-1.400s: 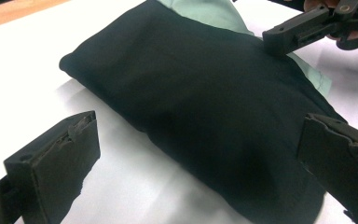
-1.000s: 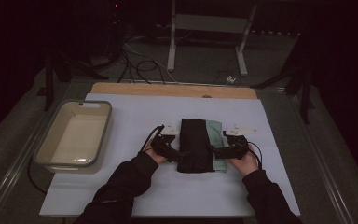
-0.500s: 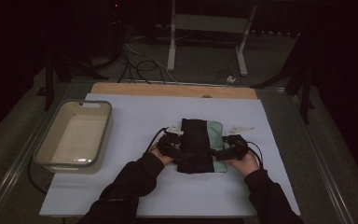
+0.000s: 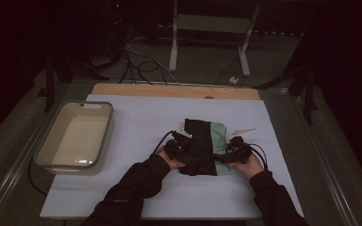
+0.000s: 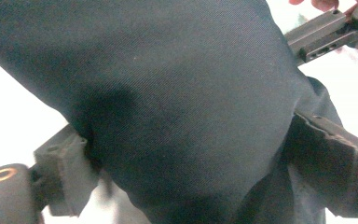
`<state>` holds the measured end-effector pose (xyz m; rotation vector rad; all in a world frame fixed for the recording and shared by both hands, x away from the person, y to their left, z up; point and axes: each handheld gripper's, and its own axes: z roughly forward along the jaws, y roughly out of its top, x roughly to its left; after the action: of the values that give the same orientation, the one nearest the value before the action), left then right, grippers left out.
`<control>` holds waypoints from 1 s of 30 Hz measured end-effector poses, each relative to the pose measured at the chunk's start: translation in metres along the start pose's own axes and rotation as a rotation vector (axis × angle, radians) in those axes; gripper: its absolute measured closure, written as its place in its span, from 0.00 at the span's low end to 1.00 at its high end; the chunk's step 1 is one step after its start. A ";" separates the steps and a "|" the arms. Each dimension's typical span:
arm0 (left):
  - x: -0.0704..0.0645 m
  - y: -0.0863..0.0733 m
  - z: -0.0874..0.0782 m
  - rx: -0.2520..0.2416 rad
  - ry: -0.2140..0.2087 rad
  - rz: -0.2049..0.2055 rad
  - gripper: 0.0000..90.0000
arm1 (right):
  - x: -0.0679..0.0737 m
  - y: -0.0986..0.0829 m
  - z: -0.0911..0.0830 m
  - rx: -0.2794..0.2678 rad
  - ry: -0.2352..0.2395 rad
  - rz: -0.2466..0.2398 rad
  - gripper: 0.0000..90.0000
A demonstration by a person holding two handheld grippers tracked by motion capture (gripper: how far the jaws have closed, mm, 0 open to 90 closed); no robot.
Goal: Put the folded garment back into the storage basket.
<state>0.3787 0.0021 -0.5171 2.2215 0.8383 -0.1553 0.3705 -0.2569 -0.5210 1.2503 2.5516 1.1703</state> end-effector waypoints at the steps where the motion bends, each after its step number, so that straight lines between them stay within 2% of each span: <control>1: -0.001 0.000 0.000 0.002 0.000 -0.001 0.14 | 0.000 0.000 0.000 0.004 0.008 -0.003 0.22; 8: -0.006 0.004 0.001 0.031 0.004 -0.012 0.26 | 0.004 0.001 -0.002 0.035 0.065 -0.013 0.47; 12: -0.006 0.004 0.001 0.035 -0.027 -0.020 0.36 | 0.005 0.000 -0.003 0.039 0.092 -0.011 0.58; 16: -0.007 0.004 0.000 0.034 -0.046 -0.011 0.49 | 0.008 0.001 -0.004 0.049 0.092 -0.024 0.65; 21: -0.010 0.007 -0.001 0.041 -0.048 0.010 0.59 | 0.012 0.001 -0.005 0.049 0.082 -0.027 0.72; 24: -0.011 0.008 -0.003 0.037 -0.053 0.015 0.63 | 0.015 0.000 -0.006 0.024 0.057 -0.028 0.81; 30: -0.012 0.010 -0.007 0.037 -0.058 0.022 0.67 | 0.017 0.002 -0.009 0.005 0.053 0.006 0.84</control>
<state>0.3747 -0.0040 -0.5015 2.2495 0.7852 -0.2251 0.3578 -0.2496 -0.5092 1.2453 2.5912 1.2160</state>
